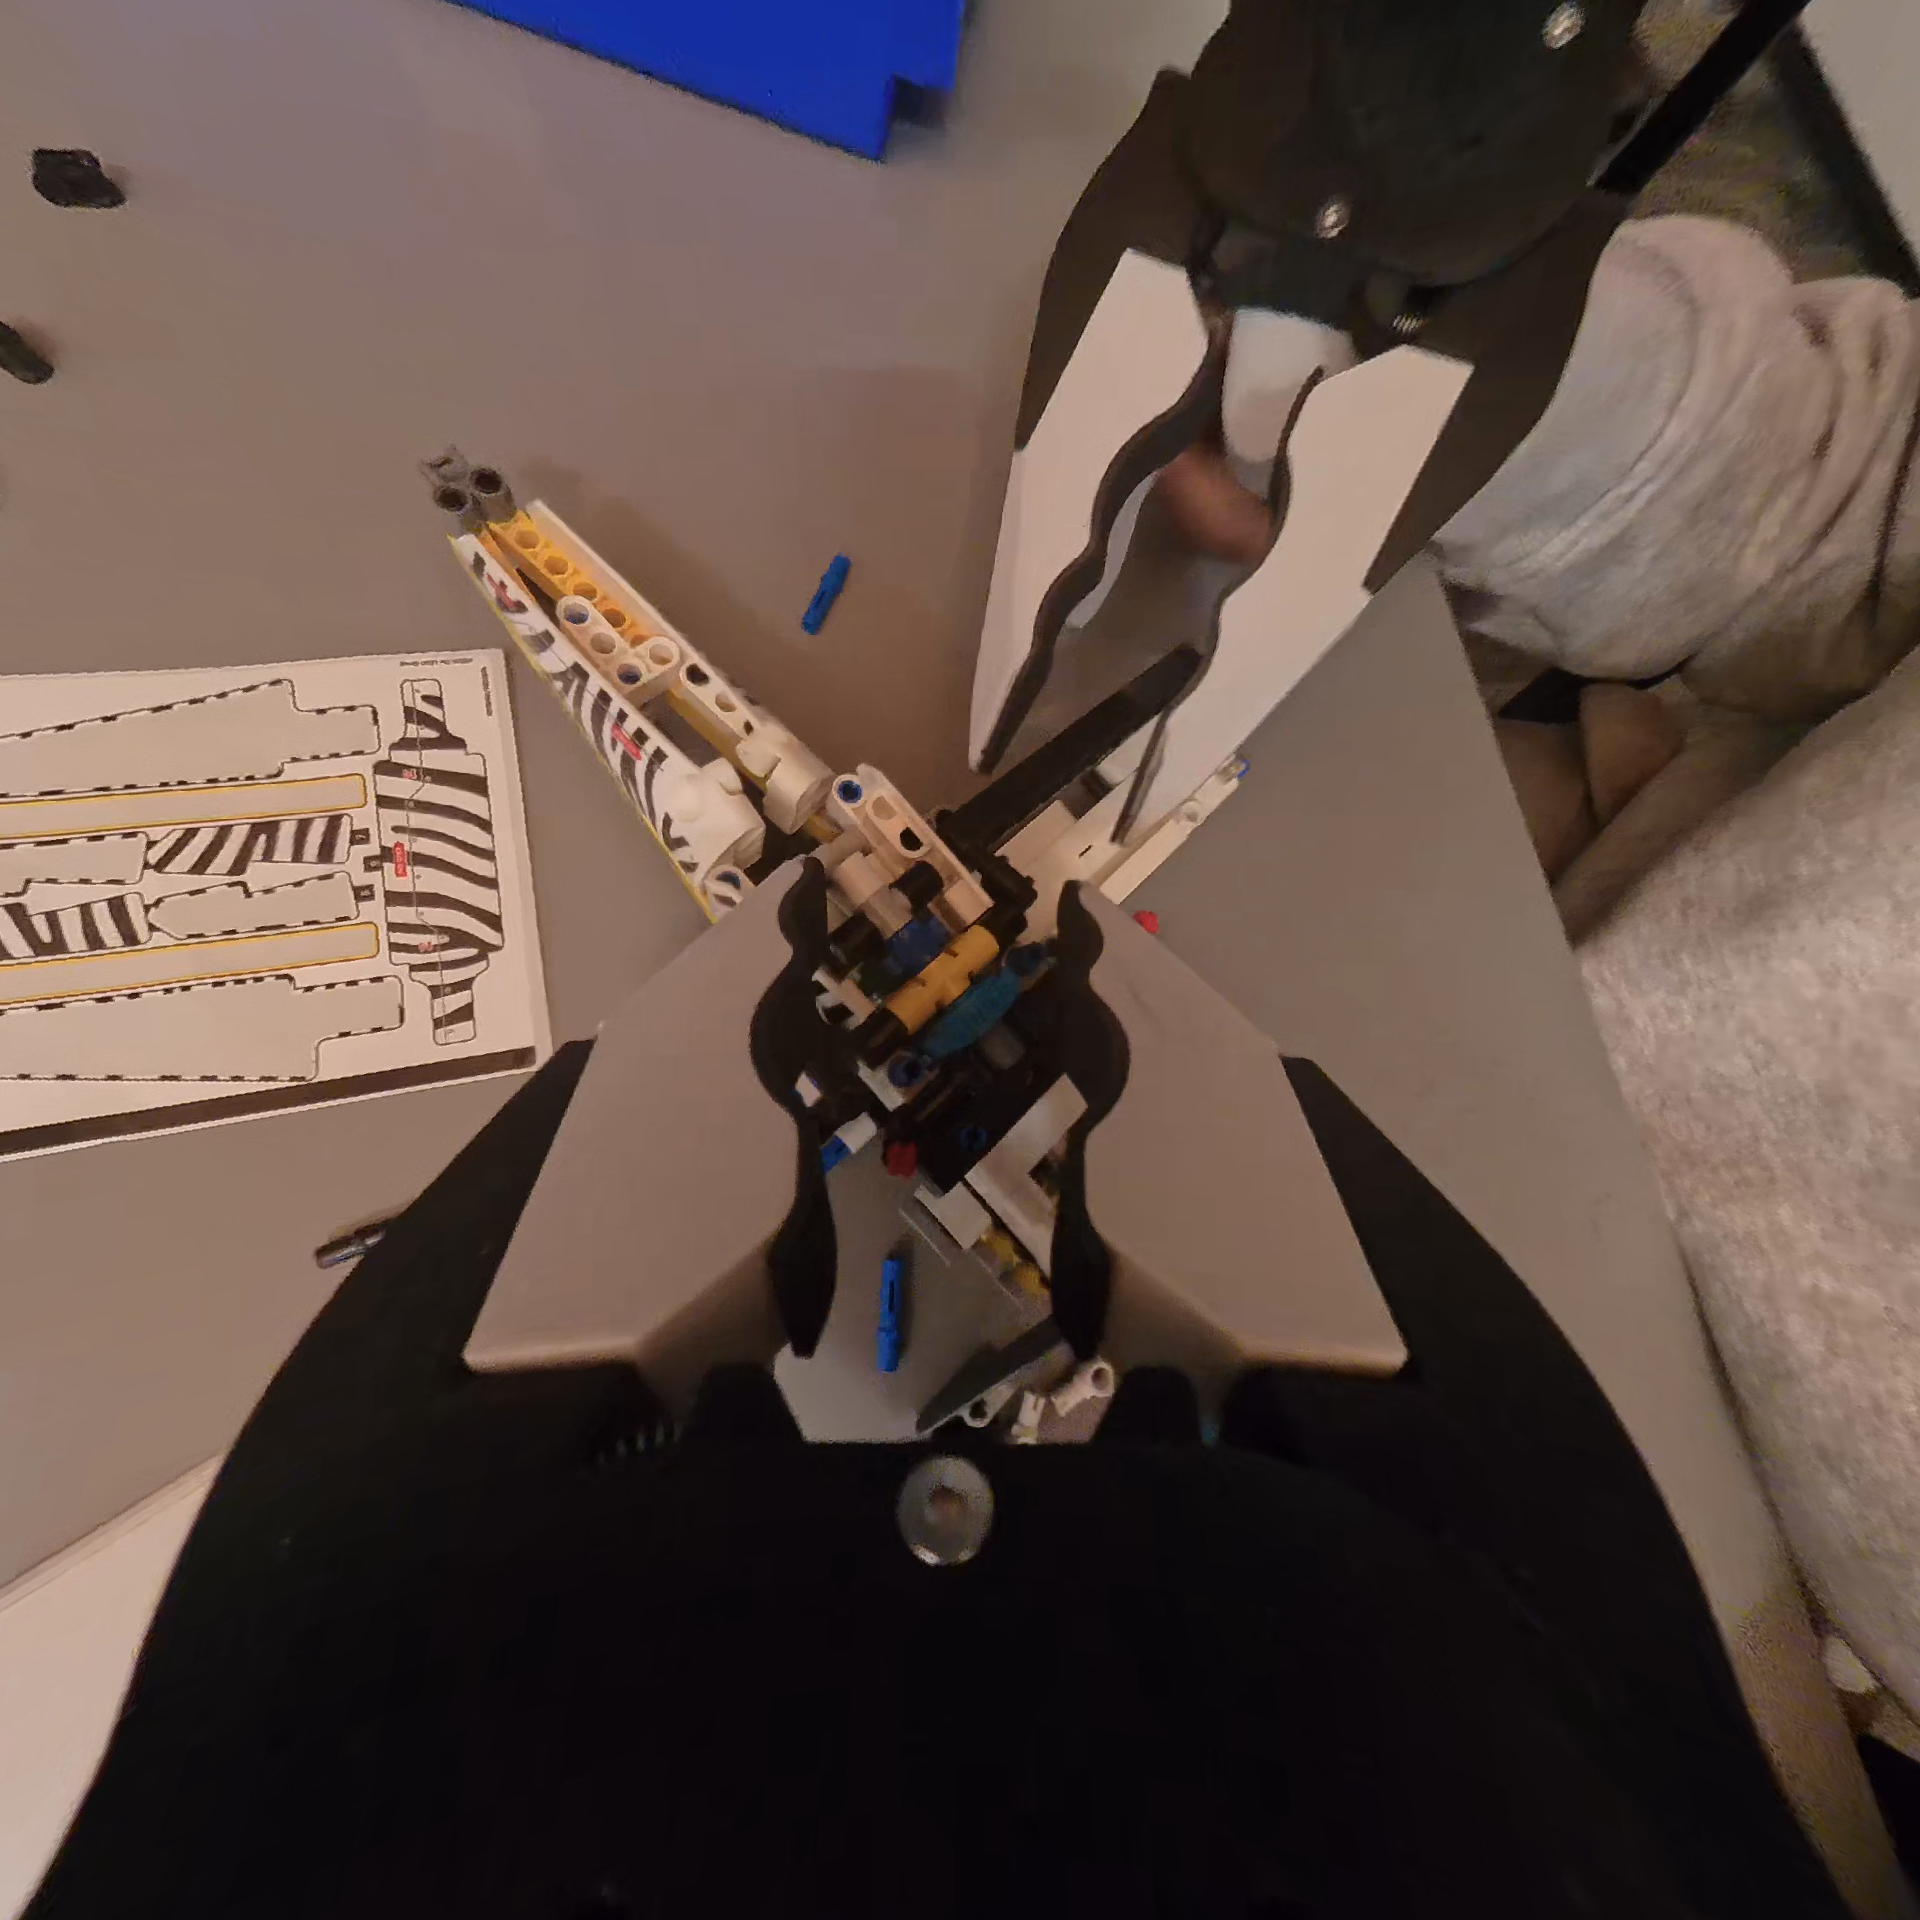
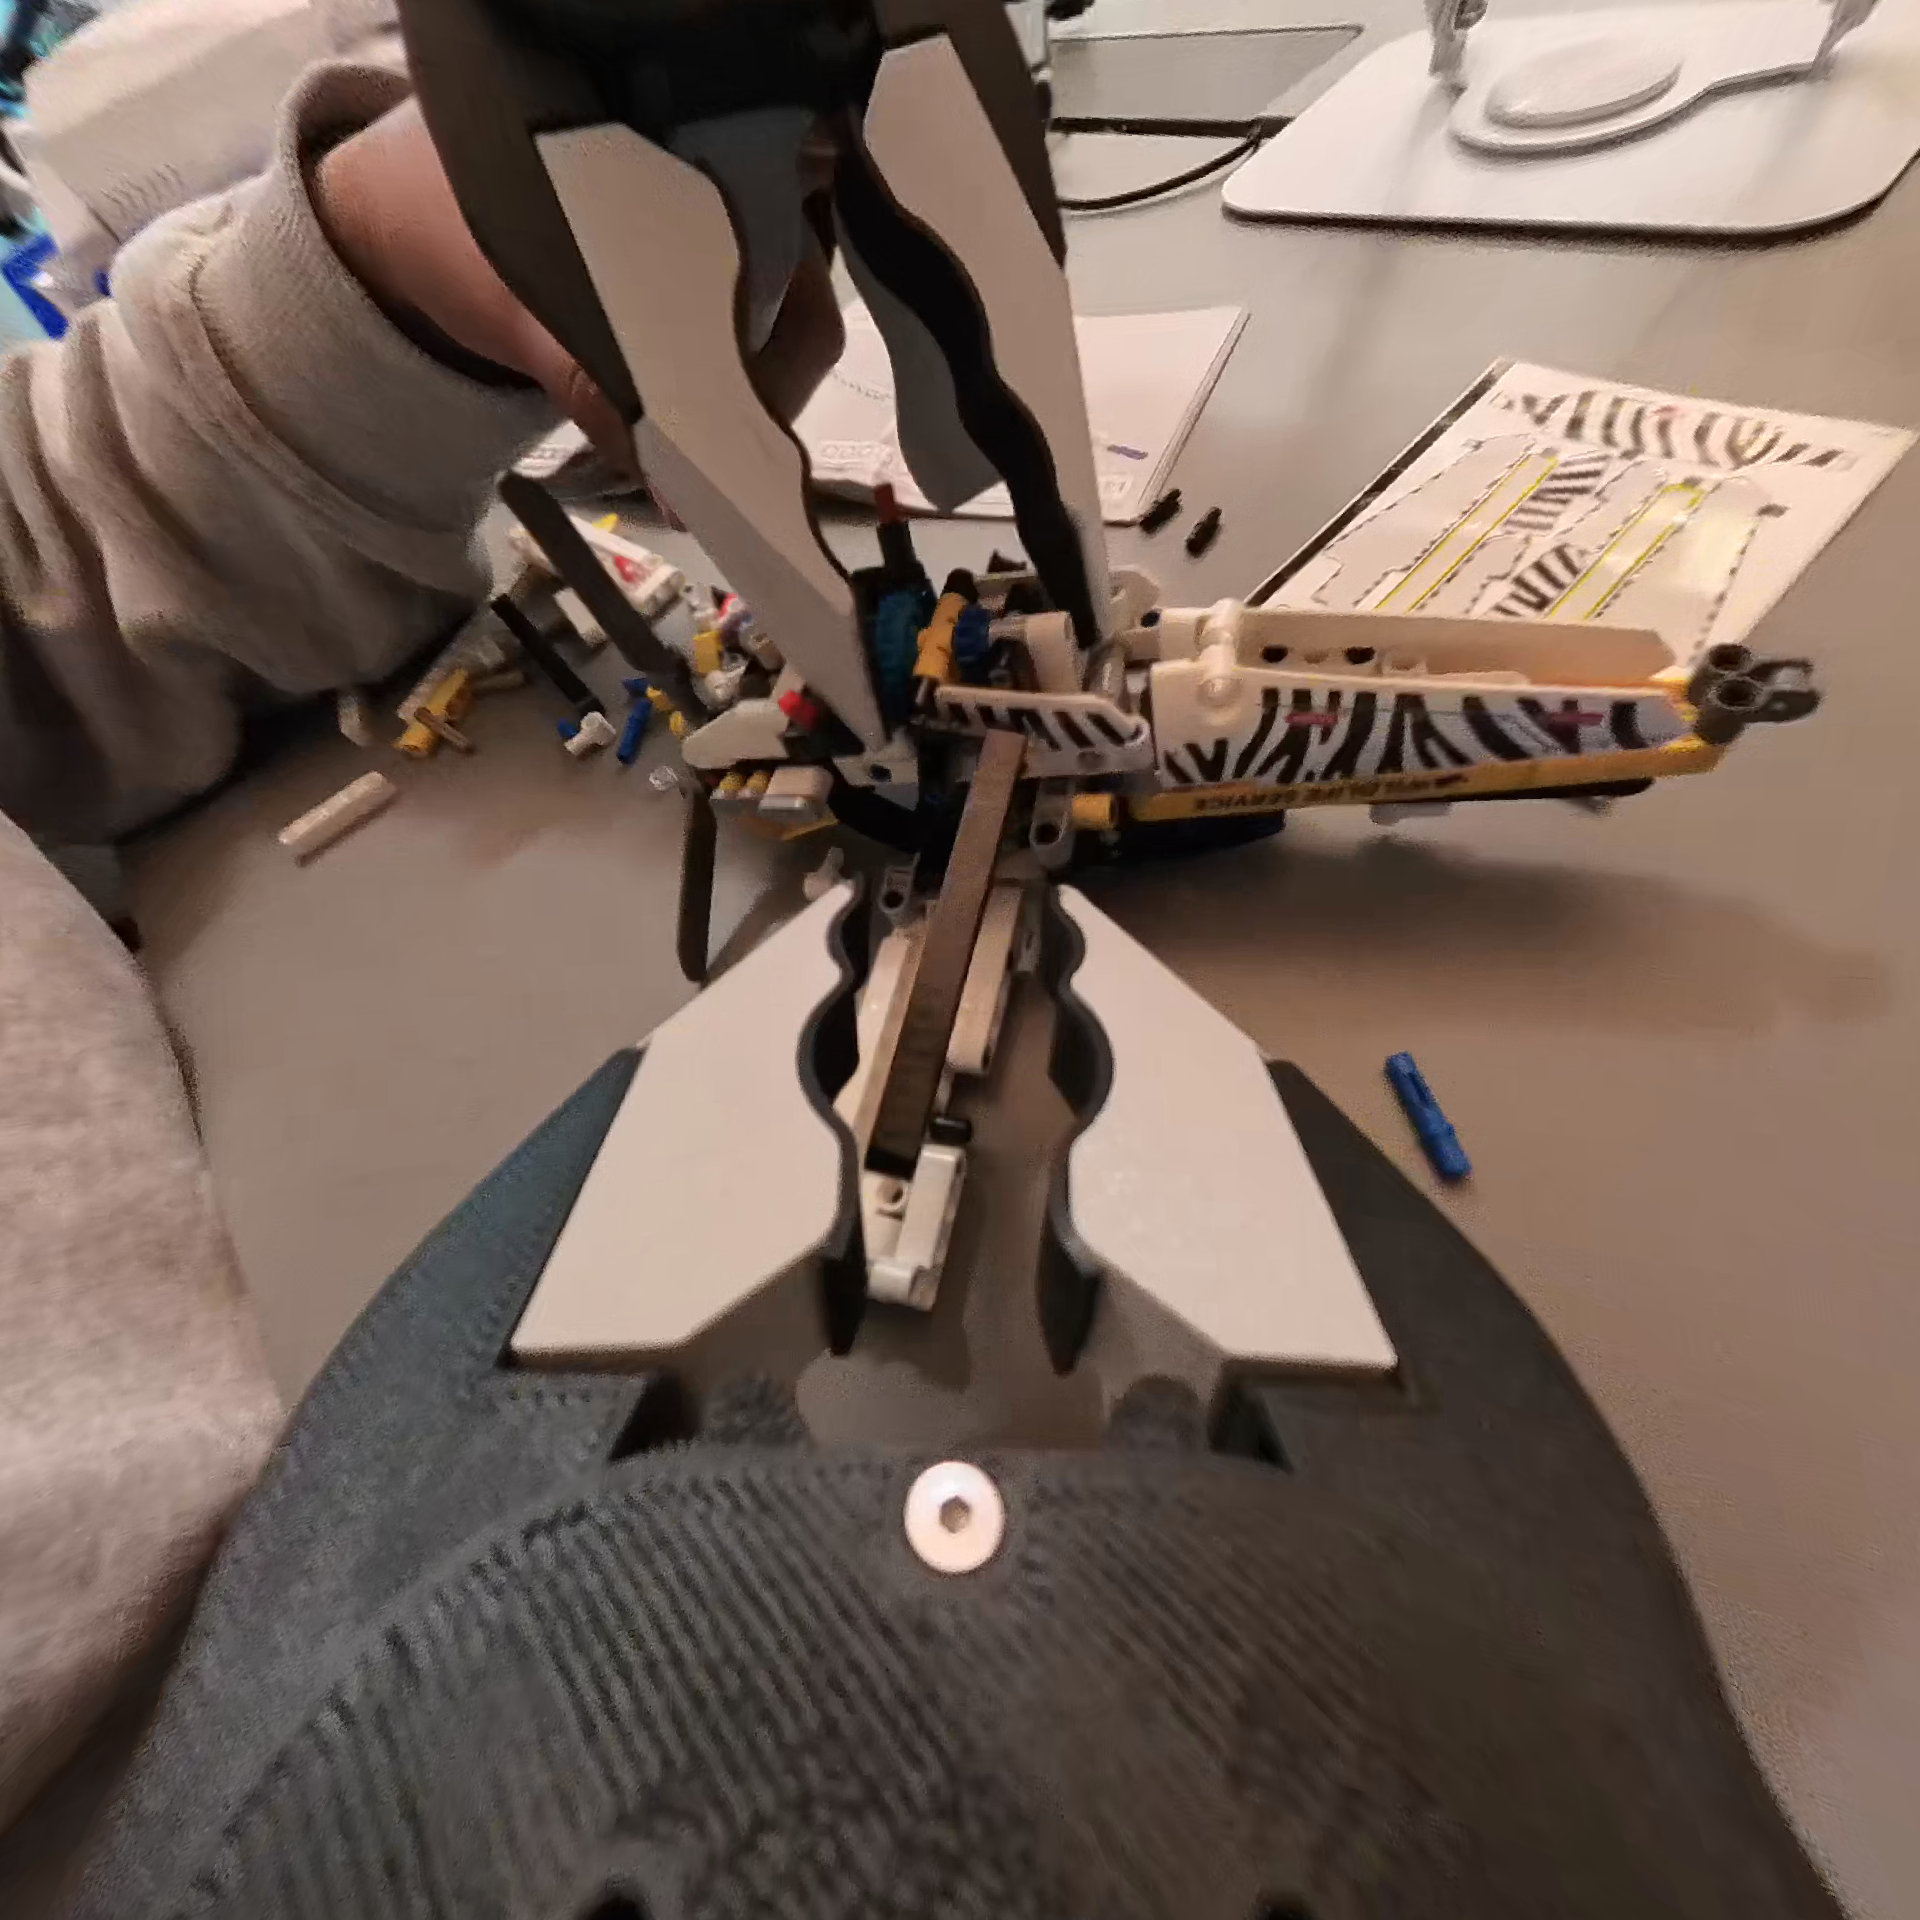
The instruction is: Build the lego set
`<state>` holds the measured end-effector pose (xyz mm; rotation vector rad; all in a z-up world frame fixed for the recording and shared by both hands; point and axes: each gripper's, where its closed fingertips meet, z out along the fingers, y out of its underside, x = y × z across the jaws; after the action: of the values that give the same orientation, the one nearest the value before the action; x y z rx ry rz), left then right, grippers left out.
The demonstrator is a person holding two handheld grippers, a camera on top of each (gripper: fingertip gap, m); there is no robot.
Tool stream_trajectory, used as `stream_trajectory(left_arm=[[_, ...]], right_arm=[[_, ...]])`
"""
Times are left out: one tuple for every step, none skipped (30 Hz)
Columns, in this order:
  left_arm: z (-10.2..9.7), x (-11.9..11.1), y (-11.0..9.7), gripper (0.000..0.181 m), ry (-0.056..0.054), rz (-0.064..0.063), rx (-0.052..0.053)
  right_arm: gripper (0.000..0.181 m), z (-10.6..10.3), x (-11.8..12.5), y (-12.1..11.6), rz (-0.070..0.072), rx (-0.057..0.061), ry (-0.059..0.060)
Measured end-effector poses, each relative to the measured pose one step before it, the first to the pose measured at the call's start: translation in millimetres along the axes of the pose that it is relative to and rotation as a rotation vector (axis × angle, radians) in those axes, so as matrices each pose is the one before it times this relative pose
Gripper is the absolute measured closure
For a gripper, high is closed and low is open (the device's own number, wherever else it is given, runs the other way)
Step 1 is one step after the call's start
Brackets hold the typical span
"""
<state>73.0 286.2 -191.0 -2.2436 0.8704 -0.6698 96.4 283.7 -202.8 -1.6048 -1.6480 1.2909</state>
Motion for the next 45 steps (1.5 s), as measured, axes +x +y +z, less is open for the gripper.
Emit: stream_trajectory(left_arm=[[-1.26,0.31,-0.86,0.138,0.0104,-0.0112,0.0077],[-1.34,-0.33,-0.32,0.138,0.0053,-0.0065,0.0046],[-1.28,-1.54,0.20,0.138,-0.0034,-0.0034,0.0014],[-1.31,-1.70,0.40,0.139,-0.0063,-0.0009,-0.0008],[-1.16,-1.03,0.11,0.139,-0.0033,-0.0023,0.0002],[-0.85,-0.61,0.21,0.140,-0.0008,-0.0044,0.0003],[0.07,-0.60,0.56,0.143,-0.0019,-0.0048,-0.0021],[1.18,-0.49,1.28,0.148,-0.0032,-0.0017,-0.0064],[1.32,2.19,-0.17,0.150,0.0139,-0.0030,0.0025],[0.38,0.30,-0.40,0.151,0.0014,-0.0073,0.0024],[-0.11,-0.03,0.33,0.151,-0.0010,-0.0025,-0.0035],[-0.11,-0.11,0.31,0.151,-0.0032,-0.0036,-0.0044],[-0.10,-0.21,0.37,0.151,-0.0045,-0.0016,-0.0042],[-0.11,-0.25,0.29,0.150,-0.0039,-0.0018,-0.0038],[-0.16,-0.23,0.27,0.150,-0.0041,-0.0013,-0.0045],[-0.07,-0.17,0.17,0.150,-0.0043,0.0005,-0.0031],[0.10,0.06,0.23,0.150,-0.0024,0.0002,-0.0025],[0.13,0.03,0.01,0.150,-0.0013,-0.0002,-0.0008],[0.06,0.01,0.04,0.150,-0.0007,0.0014,-0.0004],[-0.05,-0.10,0.03,0.150,0.0005,0.0005,-0.0004],[0.00,0.03,0.12,0.150,0.0012,0.0007,-0.0001],[0.06,0.10,-0.01,0.150,0.0017,0.0006,0.0008],[0.01,-0.01,0.00,0.150,0.0011,-0.0001,0.0010],[0.00,-0.02,-0.07,0.150,0.0008,-0.0001,0.0003],[-0.04,-0.10,0.21,0.150,0.0000,0.0001,-0.0007],[0.04,-0.02,-0.07,0.150,0.0002,-0.0003,0.0001],[-0.02,-0.04,-0.04,0.150,0.0002,0.0000,0.0006],[0.07,0.04,0.06,0.150,0.0004,-0.0001,0.0001],[-0.04,-0.06,-0.09,0.150,0.0009,-0.0002,0.0008],[0.06,0.02,-0.08,0.150,0.0014,-0.0007,0.0012],[0.08,0.13,-0.04,0.150,0.0014,-0.0006,0.0011],[0.03,0.19,-0.18,0.150,0.0005,0.0006,0.0010],[0.16,0.09,-0.06,0.150,-0.0006,0.0014,0.0000],[0.16,0.26,-0.09,0.150,-0.0009,0.0017,-0.0003],[0.14,0.06,0.07,0.150,-0.0012,0.0015,-0.0011],[0.08,0.05,0.02,0.150,-0.0003,0.0007,-0.0007],[0.06,0.18,-0.11,0.150,0.0010,-0.0005,0.0008],[-0.01,0.09,-0.08,0.150,0.0008,0.0005,0.0013],[0.06,0.08,-0.05,0.150,-0.0001,0.0006,0.0005],[0.01,0.08,-0.13,0.150,0.0000,0.0003,0.0002],[0.12,0.14,0.02,0.150,-0.0006,0.0008,-0.0005],[0.01,0.09,0.03,0.150,-0.0014,0.0012,-0.0006],[0.07,0.05,-0.08,0.150,-0.0009,0.0008,-0.0007],[-0.07,0.00,0.13,0.150,-0.0006,-0.0001,-0.0005],[0.00,-0.05,0.01,0.150,-0.0002,-0.0007,-0.0005]], right_arm=[[0.151,1.40,-0.09,-1.64,0.0048,0.0075,-0.0047],[0.154,1.24,-0.37,-1.65,-0.0013,0.0045,-0.0003],[0.158,1.37,-0.50,-1.03,-0.0061,-0.0005,0.0022],[0.162,1.45,-0.10,0.03,-0.0094,-0.0077,0.0065],[0.163,1.70,0.47,1.05,-0.0113,-0.0131,0.0110],[0.164,1.55,0.88,1.31,-0.0123,-0.0135,0.0135],[0.166,1.16,1.34,0.88,-0.0122,-0.0081,0.0167],[0.170,0.56,1.33,0.02,-0.0129,-0.0017,0.0160],[0.172,0.10,0.65,-0.14,-0.0139,-0.0002,0.0108],[0.172,-0.10,0.45,0.62,-0.0153,-0.0037,0.0084],[0.172,-0.30,0.32,0.22,-0.0165,0.0002,0.0083],[0.173,-0.22,0.19,-0.80,-0.0169,0.0064,0.0099],[0.173,-0.17,0.21,-1.05,-0.0183,0.0073,0.0122],[0.173,-0.06,0.20,-1.26,-0.0200,0.0083,0.0140],[0.173,-0.43,0.19,-1.92,-0.0190,0.0114,0.0150],[0.174,-0.64,0.16,-2.12,-0.0146,0.0122,0.0127],[0.174,-0.65,-0.05,-1.62,-0.0131,0.0090,0.0095],[0.174,-0.29,0.00,-0.55,-0.0131,0.0032,0.0083],[0.174,0.10,0.06,0.38,-0.0084,-0.0022,0.0061],[0.174,-0.03,-0.14,0.41,-0.0003,-0.0027,0.0009],[0.174,-0.06,-0.25,0.17,0.0072,-0.0033,-0.0050],[0.174,-0.19,-0.67,0.38,0.0110,-0.0058,-0.0105],[0.173,-0.84,-0.20,0.55,0.0105,-0.0088,-0.0107],[0.170,-2.05,1.69,1.07,0.0072,-0.0115,-0.0014],[0.161,-3.51,3.05,1.46,0.0028,-0.0125,0.0048],[0.154,-4.87,2.50,1.49,0.0032,-0.0110,-0.0034],[0.149,-5.52,0.86,0.96,0.0086,-0.0056,-0.0156],[0.149,-5.70,-0.10,0.06,0.0150,0.0013,-0.0209],[0.150,-4.93,-1.49,0.06,0.0172,0.0017,-0.0263],[0.155,-3.73,-2.59,1.37,0.0130,-0.0065,-0.0278],[0.159,-2.11,-1.71,3.04,0.0055,-0.0168,-0.0169],[0.160,-0.82,-0.80,4.44,-0.0021,-0.0263,-0.0066],[0.163,0.27,-0.71,5.41,-0.0071,-0.0326,-0.0025],[0.167,0.99,-0.15,4.76,-0.0094,-0.0282,0.0027],[0.171,1.71,0.21,2.80,-0.0075,-0.0154,0.0053],[0.173,2.39,0.39,1.94,-0.0023,-0.0099,0.0045],[0.174,2.98,0.74,2.36,0.0004,-0.0122,0.0050],[0.174,3.45,0.48,2.32,0.0003,-0.0118,0.0032],[0.174,3.20,0.32,1.83,0.0014,-0.0090,0.0020],[0.174,3.07,0.91,1.66,0.0032,-0.0080,0.0054],[0.174,2.62,1.26,1.29,0.0038,-0.0074,0.0075],[0.174,1.89,0.90,0.84,0.0033,-0.0044,0.0048],[0.174,1.20,0.51,0.41,0.0043,-0.0019,0.0024],[0.174,0.66,0.39,0.61,0.0078,-0.0014,-0.0009],[0.173,-0.03,0.31,0.76,0.0109,-0.0022,-0.0041]])
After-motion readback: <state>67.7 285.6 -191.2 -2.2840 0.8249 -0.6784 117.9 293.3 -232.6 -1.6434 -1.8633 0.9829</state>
